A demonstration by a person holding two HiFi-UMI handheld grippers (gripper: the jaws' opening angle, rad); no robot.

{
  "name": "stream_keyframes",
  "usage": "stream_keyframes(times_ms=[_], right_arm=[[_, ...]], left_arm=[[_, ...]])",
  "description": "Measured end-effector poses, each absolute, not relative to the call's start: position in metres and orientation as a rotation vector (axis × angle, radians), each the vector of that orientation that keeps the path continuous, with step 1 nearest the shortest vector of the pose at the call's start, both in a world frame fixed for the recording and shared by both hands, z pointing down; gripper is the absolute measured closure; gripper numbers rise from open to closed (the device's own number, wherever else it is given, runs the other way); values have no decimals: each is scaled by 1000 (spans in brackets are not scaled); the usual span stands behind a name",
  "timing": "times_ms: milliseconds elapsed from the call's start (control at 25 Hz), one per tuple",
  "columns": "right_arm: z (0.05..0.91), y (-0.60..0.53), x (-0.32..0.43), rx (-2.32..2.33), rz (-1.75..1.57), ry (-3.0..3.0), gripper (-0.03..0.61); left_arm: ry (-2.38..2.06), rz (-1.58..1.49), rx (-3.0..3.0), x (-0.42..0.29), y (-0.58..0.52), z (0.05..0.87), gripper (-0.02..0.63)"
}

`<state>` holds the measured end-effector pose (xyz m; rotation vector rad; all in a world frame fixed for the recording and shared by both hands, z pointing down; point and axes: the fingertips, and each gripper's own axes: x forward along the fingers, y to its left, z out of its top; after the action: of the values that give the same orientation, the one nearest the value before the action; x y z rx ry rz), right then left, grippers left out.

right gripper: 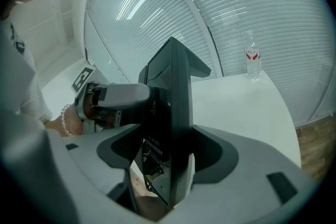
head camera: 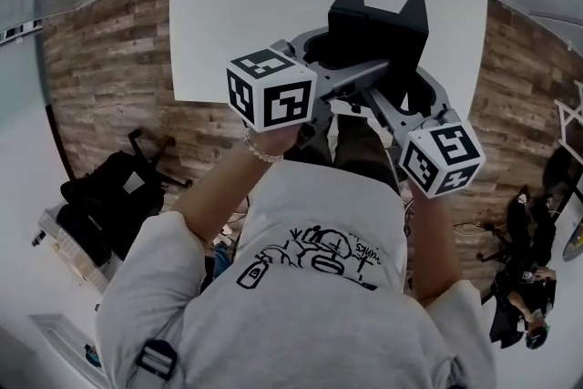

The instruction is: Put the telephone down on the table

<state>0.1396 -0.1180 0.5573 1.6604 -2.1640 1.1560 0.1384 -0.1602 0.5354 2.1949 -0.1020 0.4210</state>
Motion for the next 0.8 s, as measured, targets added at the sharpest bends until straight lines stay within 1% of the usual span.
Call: stream_keyframes(times_ms=[320, 800], right_arm=[[605, -133, 145, 1648, 1238, -2128, 293], [671, -162, 185, 1630, 1320, -2095, 291]], left_arm=[[-95, 462, 2153, 145, -176, 585, 284], [-121, 496, 2110, 186, -205, 652, 282]])
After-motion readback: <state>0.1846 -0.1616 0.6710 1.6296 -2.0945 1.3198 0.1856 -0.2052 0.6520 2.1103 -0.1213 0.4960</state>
